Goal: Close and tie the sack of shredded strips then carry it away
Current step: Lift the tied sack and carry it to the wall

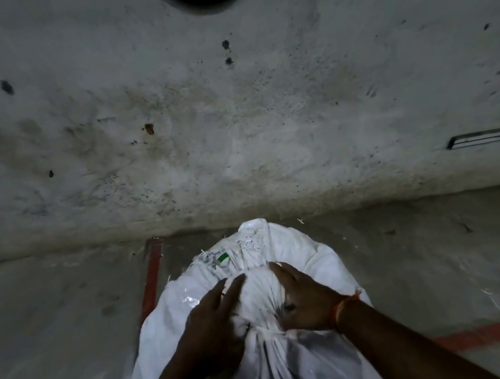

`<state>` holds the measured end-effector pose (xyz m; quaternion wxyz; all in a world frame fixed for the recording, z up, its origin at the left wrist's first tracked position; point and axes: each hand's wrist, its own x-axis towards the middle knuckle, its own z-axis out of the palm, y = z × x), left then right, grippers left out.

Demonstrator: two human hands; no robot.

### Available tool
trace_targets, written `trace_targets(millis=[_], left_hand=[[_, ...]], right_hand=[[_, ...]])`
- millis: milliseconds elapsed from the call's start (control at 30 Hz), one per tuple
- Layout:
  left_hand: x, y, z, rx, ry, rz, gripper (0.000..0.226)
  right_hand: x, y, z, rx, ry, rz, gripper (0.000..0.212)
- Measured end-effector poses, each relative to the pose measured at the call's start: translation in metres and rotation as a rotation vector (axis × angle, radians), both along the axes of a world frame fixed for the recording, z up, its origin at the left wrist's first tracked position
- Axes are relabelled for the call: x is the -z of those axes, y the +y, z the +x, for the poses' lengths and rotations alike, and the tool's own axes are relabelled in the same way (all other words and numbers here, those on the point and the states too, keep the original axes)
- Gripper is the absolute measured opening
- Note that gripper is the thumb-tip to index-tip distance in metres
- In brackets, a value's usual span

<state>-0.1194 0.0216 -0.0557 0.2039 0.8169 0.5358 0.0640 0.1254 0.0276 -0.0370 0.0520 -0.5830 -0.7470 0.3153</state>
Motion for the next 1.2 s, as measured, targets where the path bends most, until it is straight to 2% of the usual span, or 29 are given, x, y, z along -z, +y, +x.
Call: trace_targets(millis=[67,167,233,300,367,400,433,500,533,600,767,900,1033,1200], left_hand=[[-0.002,0.001,0.002,0.020,0.006,-0.044,0.101],[-0.011,0.008,-0.005,0.103,0.003,-0.120,0.127],[-0.016,0.013,-0.010,0.148,0.013,-0.205,0.132],[-0.018,0.018,-0.011,0.153,-0.052,-0.317,0.115],[-0.028,0.020,-0.008,0.099,-0.201,-0.434,0.086],[-0.031,0.019,-0.006,0.091,-0.178,-0.428,0.081],[-0.030,0.017,-0.003,0.097,-0.093,-0.390,0.086],[-0.021,0.008,0.000,0.087,0.081,-0.252,0.125],[-0.016,0.002,0.001,0.039,0.113,-0.186,0.141],[-0.001,-0.006,0.005,-0.021,0.112,-0.069,0.151],[0.017,0.000,0.016,-0.040,0.086,0.110,0.137],[0.023,0.026,0.012,-0.033,0.061,0.013,0.125],[0.021,0.053,0.014,0.014,0.092,-0.041,0.104],[0.012,0.071,0.022,0.049,0.218,-0.047,0.083]], right_hand=[[0.001,-0.001,0.011,-0.050,0.005,-0.030,0.123],[0.004,-0.002,0.025,-0.132,-0.038,-0.043,0.131],[0.005,-0.001,0.027,-0.194,-0.106,-0.004,0.132],[0.006,-0.003,0.026,-0.200,-0.151,0.045,0.135],[0.008,-0.008,0.022,-0.161,-0.186,0.084,0.137],[0.008,-0.010,0.020,-0.144,-0.204,0.099,0.138],[0.009,-0.012,0.018,-0.129,-0.226,0.110,0.139],[0.007,-0.015,0.015,-0.100,-0.260,0.119,0.139],[0.006,-0.015,0.014,-0.086,-0.270,0.120,0.139],[0.008,-0.015,0.014,-0.071,-0.268,0.126,0.135],[0.027,-0.005,0.021,-0.038,-0.278,0.164,0.124],[0.049,0.016,0.025,-0.023,-0.176,0.215,0.118],[0.072,0.037,0.033,-0.005,-0.071,0.273,0.108],[0.078,0.048,0.035,0.003,0.003,0.360,0.093]])
